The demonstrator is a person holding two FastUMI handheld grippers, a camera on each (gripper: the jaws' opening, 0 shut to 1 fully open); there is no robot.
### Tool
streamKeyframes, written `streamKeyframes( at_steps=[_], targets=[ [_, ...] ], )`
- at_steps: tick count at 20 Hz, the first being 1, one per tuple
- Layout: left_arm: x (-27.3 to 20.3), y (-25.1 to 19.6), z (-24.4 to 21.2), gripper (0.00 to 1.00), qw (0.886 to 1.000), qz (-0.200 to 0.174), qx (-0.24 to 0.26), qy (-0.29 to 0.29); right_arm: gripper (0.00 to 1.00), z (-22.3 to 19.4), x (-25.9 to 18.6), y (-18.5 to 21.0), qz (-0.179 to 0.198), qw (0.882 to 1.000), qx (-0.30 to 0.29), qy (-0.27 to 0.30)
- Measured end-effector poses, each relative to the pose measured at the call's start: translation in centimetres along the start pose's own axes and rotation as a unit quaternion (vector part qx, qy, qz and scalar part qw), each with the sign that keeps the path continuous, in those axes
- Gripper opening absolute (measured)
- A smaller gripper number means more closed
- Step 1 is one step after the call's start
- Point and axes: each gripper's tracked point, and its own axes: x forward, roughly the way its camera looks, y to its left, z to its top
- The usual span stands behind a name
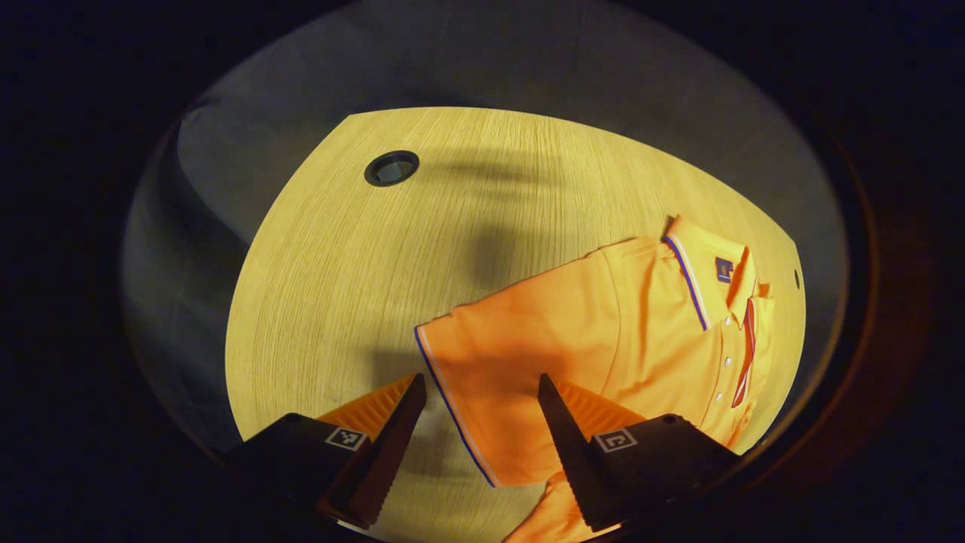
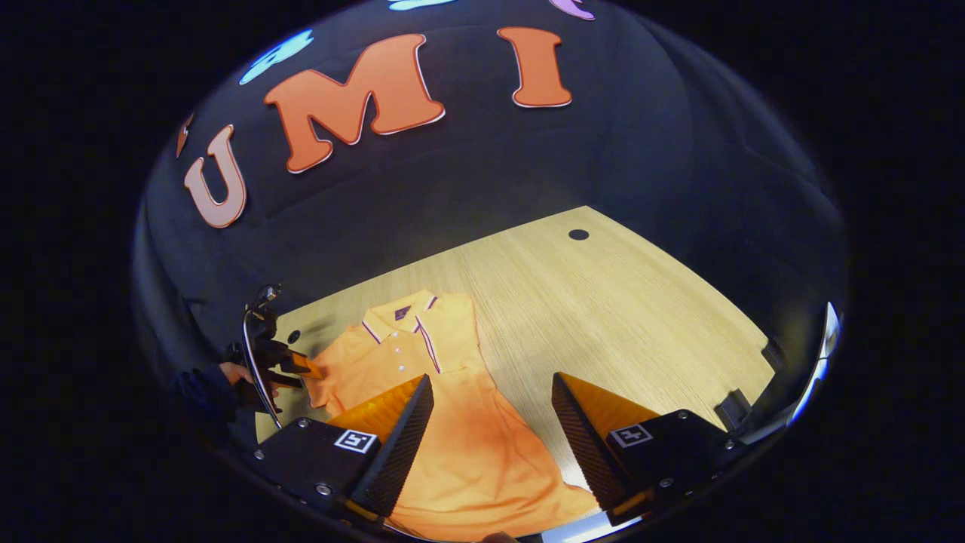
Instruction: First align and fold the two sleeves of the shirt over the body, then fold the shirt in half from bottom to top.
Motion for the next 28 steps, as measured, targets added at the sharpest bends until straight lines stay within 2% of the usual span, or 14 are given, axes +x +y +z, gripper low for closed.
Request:
streamKeyframes(
  at_steps=[2, 3, 5, 6, 10, 13, 19, 21, 23, 24, 25, 26, 28],
  targets=[
    [-0.3, -0.3, 0.2, 0.85, 1.0, 0.0, 0.0, -0.006, 0.96, 0.1, -0.1, -0.4, -0.004, 1.0, 0.019, -0.001],
    [0.0, -0.4, 0.2, 0.85, 1.0, -0.004, 0.001, -0.011, 0.96, 0.1, -0.1, -0.5, -0.006, 1.0, 0.026, -0.003],
    [0.2, -1.3, 0.4, 0.34, 1.0, -0.024, 0.0, -0.015, 0.96, -0.1, -0.2, -0.8, -0.007, 1.0, 0.027, -0.004],
    [-0.1, -1.5, 0.0, 0.08, 0.999, -0.033, 0.017, -0.013, 0.96, -0.3, -0.3, -1.0, -0.008, 1.0, 0.025, -0.005],
    [-2.5, -3.2, 2.1, 0.1, 0.994, -0.064, 0.055, -0.068, 0.96, -0.8, -0.4, -1.2, -0.008, 1.0, 0.022, 0.001],
    [-5.2, -5.2, 4.0, 0.09, 0.986, -0.086, 0.087, -0.116, 0.96, -0.8, -0.3, -0.9, -0.005, 1.0, 0.026, 0.003],
    [-8.4, -12.7, 5.1, 0.1, 0.962, -0.174, 0.14, -0.16, 0.97, -1.3, -0.7, -0.7, -0.007, 1.0, 0.016, 0.006],
    [-8.7, -15.8, 4.8, 0.1, 0.95, -0.222, 0.143, -0.165, 0.97, -1.5, -1.0, -1.0, -0.012, 1.0, 0.022, 0.007],
    [-10.4, -18.8, 2.9, 0.15, 0.938, -0.276, 0.154, -0.144, 0.97, -1.9, -1.4, -1.4, -0.018, 0.999, 0.03, 0.009],
    [-11.6, -19.7, 2.1, 0.3, 0.93, -0.298, 0.16, -0.147, 0.97, -2.0, -1.6, -1.7, -0.022, 0.999, 0.032, 0.009],
    [-12.4, -20.6, 2.1, 0.54, 0.922, -0.313, 0.164, -0.16, 0.97, -2.1, -1.9, -1.8, -0.025, 0.999, 0.032, 0.007],
    [-13.0, -20.7, 1.9, 0.78, 0.918, -0.311, 0.175, -0.171, 0.97, -2.2, -2.1, -2.0, -0.029, 0.999, 0.032, 0.006],
    [-13.7, -19.0, 1.4, 0.96, 0.919, -0.276, 0.2, -0.2, 0.97, -2.1, -2.4, -2.2, -0.028, 0.999, 0.024, 0.0]
  ],
)
